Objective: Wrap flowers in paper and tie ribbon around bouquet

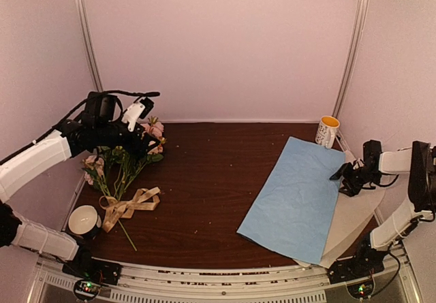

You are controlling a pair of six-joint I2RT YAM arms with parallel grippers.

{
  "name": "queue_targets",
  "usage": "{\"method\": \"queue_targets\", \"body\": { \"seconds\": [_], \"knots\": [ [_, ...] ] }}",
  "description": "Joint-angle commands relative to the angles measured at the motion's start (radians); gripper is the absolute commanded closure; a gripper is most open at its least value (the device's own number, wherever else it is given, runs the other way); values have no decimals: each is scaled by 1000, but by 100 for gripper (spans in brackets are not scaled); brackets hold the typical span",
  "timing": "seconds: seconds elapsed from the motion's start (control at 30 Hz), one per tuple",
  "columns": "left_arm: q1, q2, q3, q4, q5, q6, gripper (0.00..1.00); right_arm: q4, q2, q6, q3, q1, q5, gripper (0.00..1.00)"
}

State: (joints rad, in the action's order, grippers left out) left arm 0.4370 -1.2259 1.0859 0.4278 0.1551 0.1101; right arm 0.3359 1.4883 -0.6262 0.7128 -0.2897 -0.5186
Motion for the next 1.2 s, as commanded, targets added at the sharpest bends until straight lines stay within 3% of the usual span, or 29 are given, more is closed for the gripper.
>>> {"method": "queue_targets", "body": {
  "seconds": [0.0, 0.27, 0.67, 1.0, 1.17],
  "knots": [
    [71, -58, -10, -34, 122, 84, 21, -93, 28, -24, -10, 48, -79, 40],
    [277, -301, 49, -13, 194, 124, 22, -203, 38, -79, -18, 209, -117, 45],
    [371, -691, 232, -15, 157, 124, 28, -436, 161, -223, -2, 473, -146, 51],
    [374, -793, 253, -24, 117, 140, 30, -545, 188, -256, 58, 664, -194, 74],
    [373, -793, 249, -36, 116, 145, 30, -537, 222, -259, 120, 733, -198, 76]
  ]
}}
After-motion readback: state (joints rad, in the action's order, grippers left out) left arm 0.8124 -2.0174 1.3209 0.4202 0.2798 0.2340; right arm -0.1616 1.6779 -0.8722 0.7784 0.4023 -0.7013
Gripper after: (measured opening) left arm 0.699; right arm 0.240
